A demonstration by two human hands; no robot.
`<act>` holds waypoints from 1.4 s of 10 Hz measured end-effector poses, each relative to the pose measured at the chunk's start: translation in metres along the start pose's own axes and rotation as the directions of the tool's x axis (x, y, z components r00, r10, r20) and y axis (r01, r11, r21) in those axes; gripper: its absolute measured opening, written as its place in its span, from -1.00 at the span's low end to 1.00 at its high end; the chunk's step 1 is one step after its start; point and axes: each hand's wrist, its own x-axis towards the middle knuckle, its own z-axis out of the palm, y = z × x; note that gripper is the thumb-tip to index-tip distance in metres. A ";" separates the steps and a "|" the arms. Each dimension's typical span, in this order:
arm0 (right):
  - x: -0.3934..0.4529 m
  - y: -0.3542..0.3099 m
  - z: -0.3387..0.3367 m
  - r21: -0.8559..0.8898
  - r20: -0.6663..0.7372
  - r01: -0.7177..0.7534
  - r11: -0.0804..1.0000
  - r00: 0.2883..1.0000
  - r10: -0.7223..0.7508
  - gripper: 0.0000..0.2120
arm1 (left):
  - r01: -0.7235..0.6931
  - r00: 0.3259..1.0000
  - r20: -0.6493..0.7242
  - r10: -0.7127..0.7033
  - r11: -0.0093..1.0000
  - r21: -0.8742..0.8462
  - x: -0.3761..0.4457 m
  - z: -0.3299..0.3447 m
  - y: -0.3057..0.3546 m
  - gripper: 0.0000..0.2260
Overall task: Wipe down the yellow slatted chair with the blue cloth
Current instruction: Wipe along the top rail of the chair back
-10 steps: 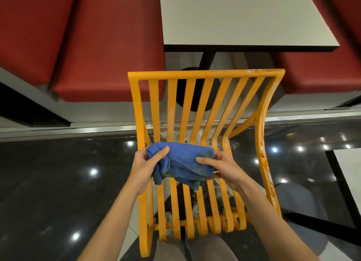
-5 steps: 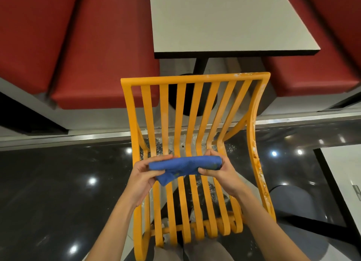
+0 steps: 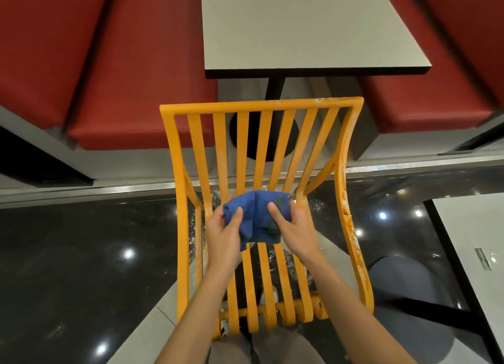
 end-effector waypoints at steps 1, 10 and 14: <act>-0.007 -0.001 0.017 0.149 0.120 -0.098 0.984 0.990 0.080 -0.69 | 0.319 0.948 0.212 -0.238 0.730 -0.605 -0.024 0.030 -0.012 -0.60; 0.185 -0.101 0.014 -0.409 -0.339 0.367 0.835 0.789 -0.513 -0.69 | -0.324 0.749 0.275 0.602 -0.029 0.946 0.213 0.025 0.086 -0.58; 0.242 -0.057 0.049 -0.892 0.077 0.380 0.244 0.661 -0.747 -0.44 | -0.393 0.727 0.325 0.604 -0.022 0.919 0.238 0.029 0.077 -0.63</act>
